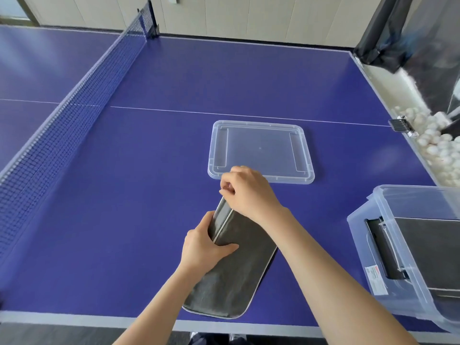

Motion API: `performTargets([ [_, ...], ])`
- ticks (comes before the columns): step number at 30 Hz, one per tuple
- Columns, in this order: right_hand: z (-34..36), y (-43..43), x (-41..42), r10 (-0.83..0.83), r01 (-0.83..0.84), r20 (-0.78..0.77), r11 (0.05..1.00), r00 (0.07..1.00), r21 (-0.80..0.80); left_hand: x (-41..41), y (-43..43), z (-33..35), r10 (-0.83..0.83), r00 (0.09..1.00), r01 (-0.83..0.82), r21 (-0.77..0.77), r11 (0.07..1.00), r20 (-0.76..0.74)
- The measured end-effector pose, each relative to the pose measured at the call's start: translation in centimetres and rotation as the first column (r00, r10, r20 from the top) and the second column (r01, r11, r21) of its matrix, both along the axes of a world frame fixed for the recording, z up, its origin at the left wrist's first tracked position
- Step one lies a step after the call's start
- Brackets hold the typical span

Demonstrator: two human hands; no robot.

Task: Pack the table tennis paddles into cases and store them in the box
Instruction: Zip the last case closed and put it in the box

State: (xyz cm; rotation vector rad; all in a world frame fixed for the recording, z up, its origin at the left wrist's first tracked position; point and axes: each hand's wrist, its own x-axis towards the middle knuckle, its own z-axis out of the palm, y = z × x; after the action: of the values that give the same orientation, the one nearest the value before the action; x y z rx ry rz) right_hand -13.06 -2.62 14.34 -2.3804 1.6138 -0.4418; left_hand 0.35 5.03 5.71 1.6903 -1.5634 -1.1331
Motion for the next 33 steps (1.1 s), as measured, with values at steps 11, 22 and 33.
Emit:
performTargets([
  [11,0.8,-1.0,-4.4,-0.302,0.234,0.272,0.938,0.914,0.256,1.2,0.4,0.3,-0.044,0.999,0.044,-0.021,0.999,-0.009],
  [22,-5.8,2.6,-11.7,-0.537,0.377,0.351,0.82,0.767,0.43,3.2,-0.3,2.3,0.127,0.912,-0.072,0.153,0.986,-0.39],
  [33,-5.2,4.3,-9.5,-0.122,0.128,0.113,0.991,0.986,-0.039,4.3,-2.0,2.5,0.444,0.721,-0.141,0.515,0.845,-0.531],
])
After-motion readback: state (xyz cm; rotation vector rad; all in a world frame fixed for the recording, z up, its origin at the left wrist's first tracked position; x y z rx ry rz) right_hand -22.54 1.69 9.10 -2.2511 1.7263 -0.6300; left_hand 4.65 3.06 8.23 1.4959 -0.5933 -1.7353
